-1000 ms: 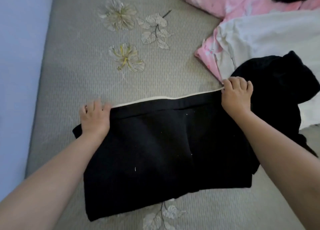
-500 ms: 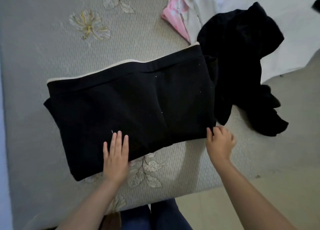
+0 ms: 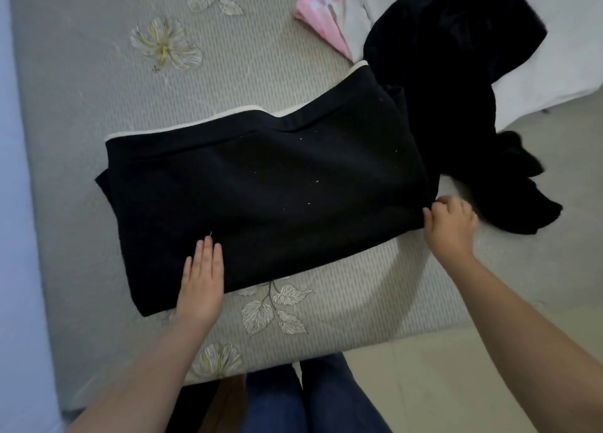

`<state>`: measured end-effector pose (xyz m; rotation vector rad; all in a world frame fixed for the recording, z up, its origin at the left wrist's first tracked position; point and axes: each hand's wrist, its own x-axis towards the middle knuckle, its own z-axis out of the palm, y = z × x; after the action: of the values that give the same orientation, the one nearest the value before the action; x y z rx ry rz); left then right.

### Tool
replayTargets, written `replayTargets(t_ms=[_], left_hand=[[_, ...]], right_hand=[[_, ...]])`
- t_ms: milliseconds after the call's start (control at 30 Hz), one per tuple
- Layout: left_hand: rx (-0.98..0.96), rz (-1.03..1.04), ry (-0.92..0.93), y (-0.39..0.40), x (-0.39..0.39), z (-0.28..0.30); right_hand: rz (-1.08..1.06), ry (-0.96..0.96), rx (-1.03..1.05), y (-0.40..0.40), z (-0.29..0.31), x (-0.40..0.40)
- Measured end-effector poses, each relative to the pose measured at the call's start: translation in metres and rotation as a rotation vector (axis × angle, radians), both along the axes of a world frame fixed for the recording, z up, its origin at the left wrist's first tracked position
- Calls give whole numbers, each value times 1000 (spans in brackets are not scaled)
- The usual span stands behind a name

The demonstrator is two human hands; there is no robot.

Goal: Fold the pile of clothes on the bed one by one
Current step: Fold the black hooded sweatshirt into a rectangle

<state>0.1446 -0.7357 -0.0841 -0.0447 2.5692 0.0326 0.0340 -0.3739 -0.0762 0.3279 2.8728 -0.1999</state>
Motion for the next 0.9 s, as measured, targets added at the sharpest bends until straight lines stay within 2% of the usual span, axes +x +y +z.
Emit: replayTargets(t_ms=[67, 167, 200, 267, 333, 367, 467, 633, 800, 900], left_hand=[[-39, 38, -68, 5, -2, 6], [41, -34, -35, 10, -6, 17], [67, -65, 1, 11, -7, 20], [53, -114, 19, 14, -13, 21], [0, -172, -46, 15, -21, 19], [-17, -190, -79, 16, -25, 17], [3, -185, -95, 15, -35, 14], [74, -222, -71, 2, -34, 23], [113, -67, 94, -20, -30, 38], [96, -26, 116, -47, -23, 47]], right_hand=[[-95, 17, -55, -9, 1, 7], [-237, 95, -217, -27, 13, 15], [-218, 114, -238, -33, 17, 17], [-50, 156, -226, -46, 24, 21], [100, 188, -207, -60, 24, 26], [75, 181, -221, -67, 23, 30], [-249, 65, -304, -93, 19, 48], [-379, -231, -273, -159, 10, 86], [-583, -404, -514, -248, 7, 107], [-837, -441, -679, -287, 6, 101]])
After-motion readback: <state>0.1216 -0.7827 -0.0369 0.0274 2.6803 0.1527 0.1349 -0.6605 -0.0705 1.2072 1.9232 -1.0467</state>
